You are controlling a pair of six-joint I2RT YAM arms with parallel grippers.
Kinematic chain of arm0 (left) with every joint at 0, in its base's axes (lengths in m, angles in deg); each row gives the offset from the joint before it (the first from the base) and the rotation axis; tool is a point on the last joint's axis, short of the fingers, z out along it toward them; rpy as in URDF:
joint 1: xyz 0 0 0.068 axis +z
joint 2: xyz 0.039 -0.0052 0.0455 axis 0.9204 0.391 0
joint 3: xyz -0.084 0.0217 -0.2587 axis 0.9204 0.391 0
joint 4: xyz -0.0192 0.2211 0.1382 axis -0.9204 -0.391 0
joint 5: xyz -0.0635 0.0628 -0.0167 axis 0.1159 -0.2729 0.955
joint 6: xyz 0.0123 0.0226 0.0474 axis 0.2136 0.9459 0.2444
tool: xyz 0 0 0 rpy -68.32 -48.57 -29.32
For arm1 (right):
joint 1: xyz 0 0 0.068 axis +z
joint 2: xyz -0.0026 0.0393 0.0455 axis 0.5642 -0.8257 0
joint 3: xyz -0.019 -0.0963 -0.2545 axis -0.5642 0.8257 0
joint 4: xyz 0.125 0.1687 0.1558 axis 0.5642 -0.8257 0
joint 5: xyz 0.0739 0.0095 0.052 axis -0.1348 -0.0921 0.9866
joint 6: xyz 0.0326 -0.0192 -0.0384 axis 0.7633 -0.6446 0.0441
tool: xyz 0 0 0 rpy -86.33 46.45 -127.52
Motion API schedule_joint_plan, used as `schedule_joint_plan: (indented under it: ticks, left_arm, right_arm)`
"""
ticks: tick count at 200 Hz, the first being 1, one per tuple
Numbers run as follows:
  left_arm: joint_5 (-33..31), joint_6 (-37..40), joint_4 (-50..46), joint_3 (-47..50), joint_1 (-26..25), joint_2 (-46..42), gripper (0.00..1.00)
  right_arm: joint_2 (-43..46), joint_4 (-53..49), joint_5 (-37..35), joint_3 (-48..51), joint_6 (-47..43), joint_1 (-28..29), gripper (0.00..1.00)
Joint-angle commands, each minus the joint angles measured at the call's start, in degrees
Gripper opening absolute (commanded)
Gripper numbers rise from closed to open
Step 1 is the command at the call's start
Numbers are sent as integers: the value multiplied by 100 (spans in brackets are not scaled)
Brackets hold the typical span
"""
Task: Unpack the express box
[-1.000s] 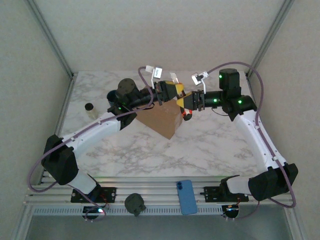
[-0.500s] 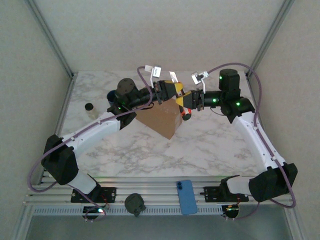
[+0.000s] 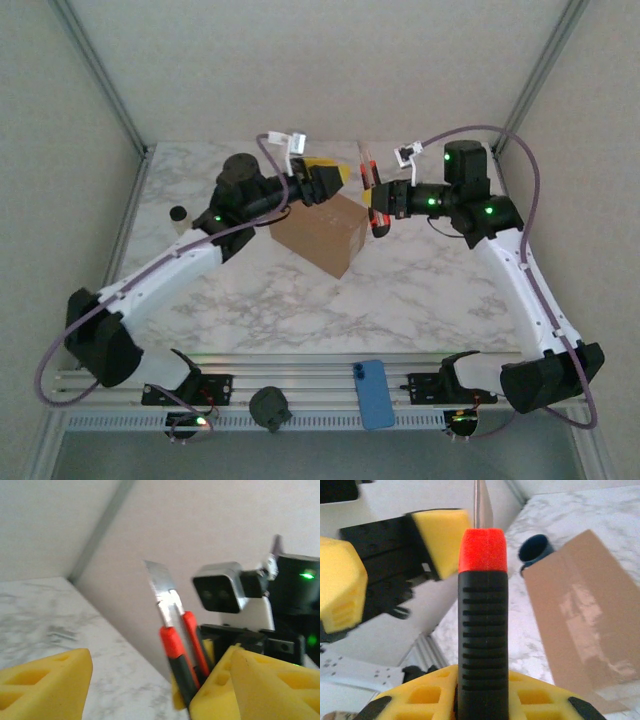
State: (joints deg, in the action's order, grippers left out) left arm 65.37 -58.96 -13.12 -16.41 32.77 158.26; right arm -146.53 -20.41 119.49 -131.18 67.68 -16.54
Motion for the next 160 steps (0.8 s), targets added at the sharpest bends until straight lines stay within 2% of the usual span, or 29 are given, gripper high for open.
schedule_joint_plan:
  ticks: [1, 31, 48, 70, 84, 114, 160]
  left_arm:
    - [-1235, 671, -1277, 114, 155, -640, 73]
    - [-2594, 574, -2088, 254, 375, -942, 71]
    - [-2922, 330, -2409, 171, 657, -646, 65]
    - [-2604, -3, -2647, -181, 1142, 245, 58]
    - [-2292, 18, -3008, -829, 1347, 1014, 56]
    - [-2063, 255, -3631, -2166, 1391, 2467, 57]
    - [-1992, 421, -4252, -3230, 1409, 3505, 59]
  right_arm:
    - [24, -815, -1038, -484, -351, -32, 0]
    - [-209, -1078, -1667, -620, -586, -31, 0]
    - [-409, -1166, -1996, -623, -630, -29, 0]
    - [-551, -1193, -2414, -532, -504, -31, 0]
    - [-547, -1181, -2594, -416, -420, -18, 0]
    - [-228, -1218, -2879, -59, -372, -22, 0]
    - [226, -1507, -3213, 276, -551, -29, 0]
